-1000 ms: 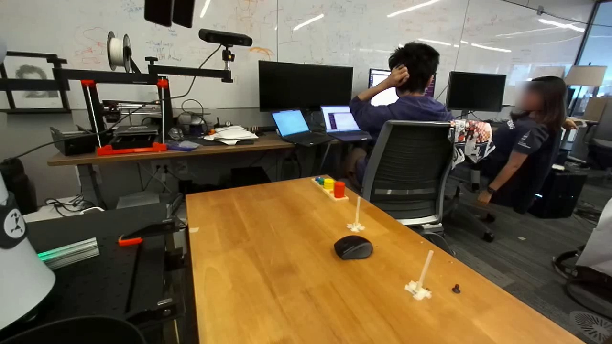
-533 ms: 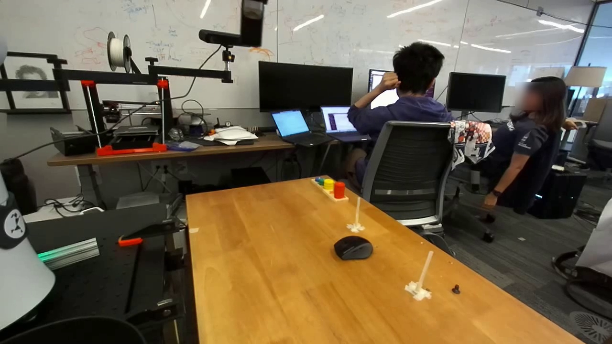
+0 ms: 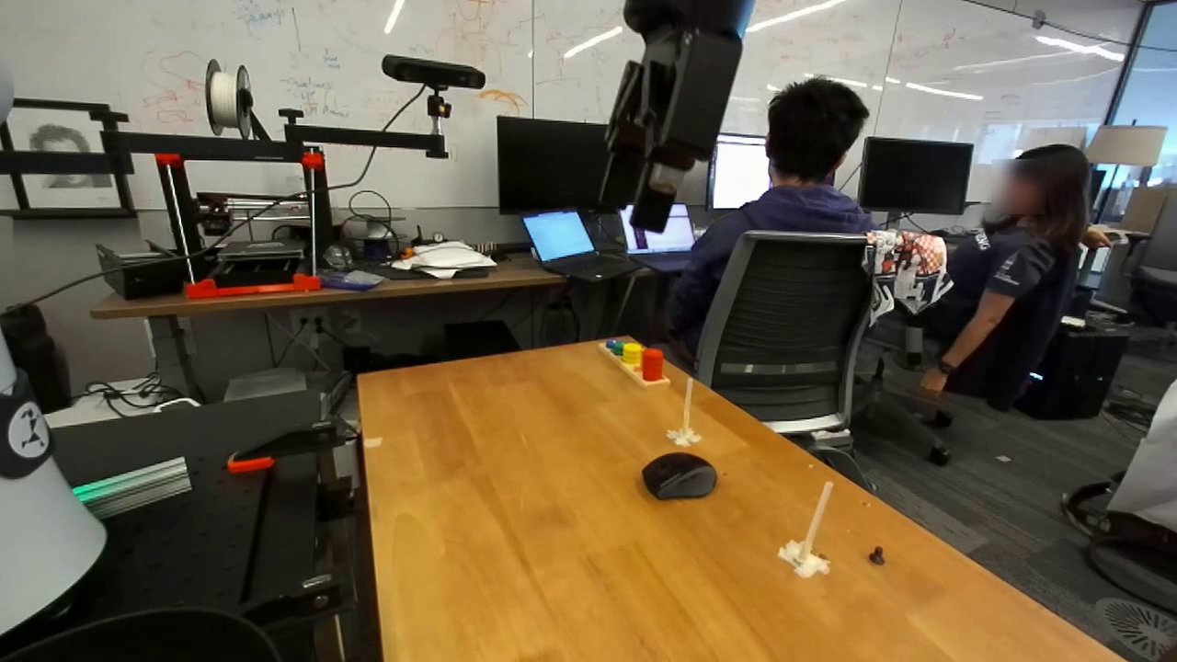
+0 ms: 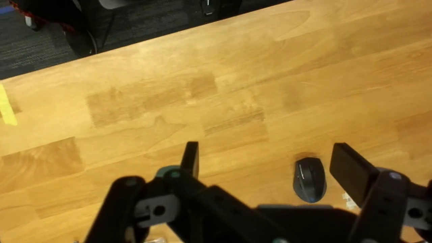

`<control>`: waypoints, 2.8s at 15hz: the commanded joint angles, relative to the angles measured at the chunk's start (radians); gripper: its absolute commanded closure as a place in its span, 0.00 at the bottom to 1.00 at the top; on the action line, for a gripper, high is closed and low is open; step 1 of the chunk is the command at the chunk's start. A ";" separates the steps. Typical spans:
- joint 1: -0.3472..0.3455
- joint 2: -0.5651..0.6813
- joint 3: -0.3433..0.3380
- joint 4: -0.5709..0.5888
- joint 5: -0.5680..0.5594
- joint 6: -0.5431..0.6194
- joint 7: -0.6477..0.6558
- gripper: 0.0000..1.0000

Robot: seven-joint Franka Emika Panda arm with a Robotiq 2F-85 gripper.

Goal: Left click the mouse

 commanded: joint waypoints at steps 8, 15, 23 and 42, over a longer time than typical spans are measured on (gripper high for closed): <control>0.102 0.174 0.116 0.047 -0.017 0.011 0.091 0.00; 0.169 0.336 0.159 0.069 -0.058 0.038 0.170 0.00; 0.192 0.343 0.127 0.011 -0.175 0.261 0.305 0.00; 0.304 0.605 0.029 0.148 -0.443 0.689 0.628 0.42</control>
